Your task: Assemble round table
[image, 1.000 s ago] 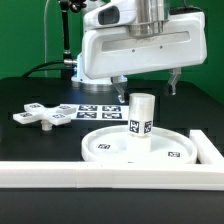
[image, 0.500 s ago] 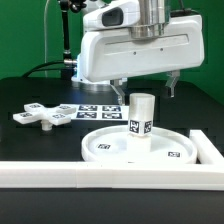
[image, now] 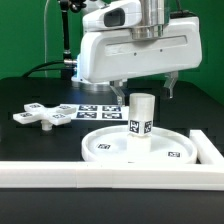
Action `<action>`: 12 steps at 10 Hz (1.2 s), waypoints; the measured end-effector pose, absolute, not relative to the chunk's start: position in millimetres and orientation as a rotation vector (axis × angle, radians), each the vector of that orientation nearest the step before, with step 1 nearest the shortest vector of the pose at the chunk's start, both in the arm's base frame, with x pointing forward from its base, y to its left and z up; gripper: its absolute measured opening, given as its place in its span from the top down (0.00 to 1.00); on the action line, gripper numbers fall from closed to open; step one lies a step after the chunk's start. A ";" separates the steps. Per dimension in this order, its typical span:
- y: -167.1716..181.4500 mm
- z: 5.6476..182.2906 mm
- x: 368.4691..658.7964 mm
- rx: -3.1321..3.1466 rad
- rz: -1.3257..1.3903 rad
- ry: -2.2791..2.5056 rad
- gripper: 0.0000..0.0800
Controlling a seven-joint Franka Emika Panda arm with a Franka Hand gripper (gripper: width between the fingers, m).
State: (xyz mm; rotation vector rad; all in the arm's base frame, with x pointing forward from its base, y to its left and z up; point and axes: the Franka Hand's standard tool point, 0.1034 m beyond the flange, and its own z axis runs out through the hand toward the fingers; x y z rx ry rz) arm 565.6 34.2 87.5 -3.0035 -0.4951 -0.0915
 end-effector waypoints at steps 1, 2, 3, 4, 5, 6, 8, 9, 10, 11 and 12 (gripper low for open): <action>32.2 85.1 564.8 -3.003 -0.087 -0.497 0.34; 31.9 85.0 565.1 -3.003 -0.087 -0.496 0.49; 32.2 84.8 565.0 -3.003 -0.087 -0.496 0.49; 32.2 84.8 565.0 -3.003 -0.087 -0.496 0.49; 32.2 84.7 565.0 -3.004 -0.086 -0.485 0.49; 32.2 84.7 565.0 -3.008 -0.085 -0.459 0.49; 33.8 85.4 566.2 -3.020 -0.064 -0.280 0.49; 32.7 85.1 566.4 -3.026 -0.056 -0.084 0.49; 32.0 84.7 566.2 -3.025 -0.050 0.055 0.49; 30.1 84.3 565.7 -3.006 -0.038 0.258 0.49; 28.6 83.9 565.7 -2.973 -0.030 0.460 0.49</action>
Offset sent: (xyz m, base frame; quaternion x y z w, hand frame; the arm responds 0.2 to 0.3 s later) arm 0.0000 0.0000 0.0000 0.0000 0.0000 0.0000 1.0000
